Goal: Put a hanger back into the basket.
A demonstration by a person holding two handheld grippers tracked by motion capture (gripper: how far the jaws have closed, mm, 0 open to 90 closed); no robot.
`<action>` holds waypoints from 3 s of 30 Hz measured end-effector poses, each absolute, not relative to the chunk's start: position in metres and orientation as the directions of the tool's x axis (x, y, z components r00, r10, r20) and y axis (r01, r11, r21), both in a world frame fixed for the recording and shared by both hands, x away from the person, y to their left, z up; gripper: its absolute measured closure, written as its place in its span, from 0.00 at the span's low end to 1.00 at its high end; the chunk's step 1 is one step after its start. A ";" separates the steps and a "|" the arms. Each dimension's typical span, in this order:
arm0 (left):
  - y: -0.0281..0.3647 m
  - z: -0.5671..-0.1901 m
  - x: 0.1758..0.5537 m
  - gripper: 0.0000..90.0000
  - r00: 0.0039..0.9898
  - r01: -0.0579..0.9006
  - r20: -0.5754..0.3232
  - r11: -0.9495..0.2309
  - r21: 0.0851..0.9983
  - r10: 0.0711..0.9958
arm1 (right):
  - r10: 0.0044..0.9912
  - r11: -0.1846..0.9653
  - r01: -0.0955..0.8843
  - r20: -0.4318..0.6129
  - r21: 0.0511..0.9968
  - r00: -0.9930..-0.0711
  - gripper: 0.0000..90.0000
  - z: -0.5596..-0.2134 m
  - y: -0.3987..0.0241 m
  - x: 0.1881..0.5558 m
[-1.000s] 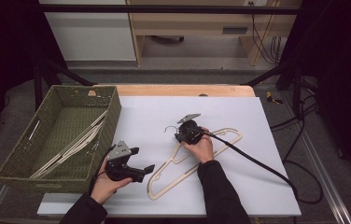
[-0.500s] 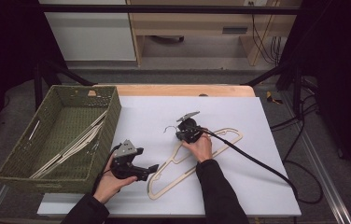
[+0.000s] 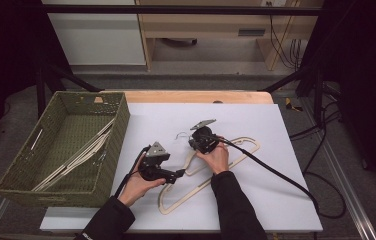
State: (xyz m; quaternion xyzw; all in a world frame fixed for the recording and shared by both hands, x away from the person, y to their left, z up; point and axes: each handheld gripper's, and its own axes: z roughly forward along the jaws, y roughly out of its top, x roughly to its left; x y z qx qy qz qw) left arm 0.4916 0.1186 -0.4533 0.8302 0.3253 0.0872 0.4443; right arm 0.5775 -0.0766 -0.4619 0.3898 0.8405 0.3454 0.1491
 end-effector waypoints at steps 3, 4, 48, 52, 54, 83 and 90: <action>0.109 -0.458 0.496 0.21 0.776 0.475 -0.156 -0.403 0.782 0.611 | 0.760 0.445 0.549 0.025 0.707 -0.649 0.99 -0.460 -0.077 0.575; 0.107 -0.460 0.498 0.22 0.776 0.480 -0.159 -0.408 0.777 0.610 | 0.753 0.452 0.540 0.021 0.710 -0.657 0.99 -0.460 -0.078 0.575; 0.076 -0.444 0.493 0.89 0.785 0.531 -0.284 -0.361 0.767 0.551 | 0.746 0.272 0.334 0.022 0.903 -0.666 0.62 -0.388 -0.158 0.491; 0.073 -0.438 0.485 0.91 0.798 0.508 -0.265 -0.368 0.779 0.541 | 0.752 0.181 0.329 0.086 0.927 -0.654 0.45 -0.382 -0.184 0.472; 0.071 -0.435 0.481 0.92 0.806 0.499 -0.259 -0.376 0.781 0.532 | 0.758 0.162 0.329 0.096 0.930 -0.645 0.37 -0.382 -0.196 0.464; 0.124 -0.350 0.450 0.95 0.841 0.334 -0.090 -0.379 0.863 0.534 | 0.809 0.153 0.326 0.071 0.933 -0.583 0.08 -0.400 -0.245 0.420; 0.154 -0.322 0.450 0.95 0.832 0.308 -0.056 -0.377 0.874 0.551 | 0.813 0.141 0.330 0.081 0.933 -0.577 0.07 -0.400 -0.250 0.417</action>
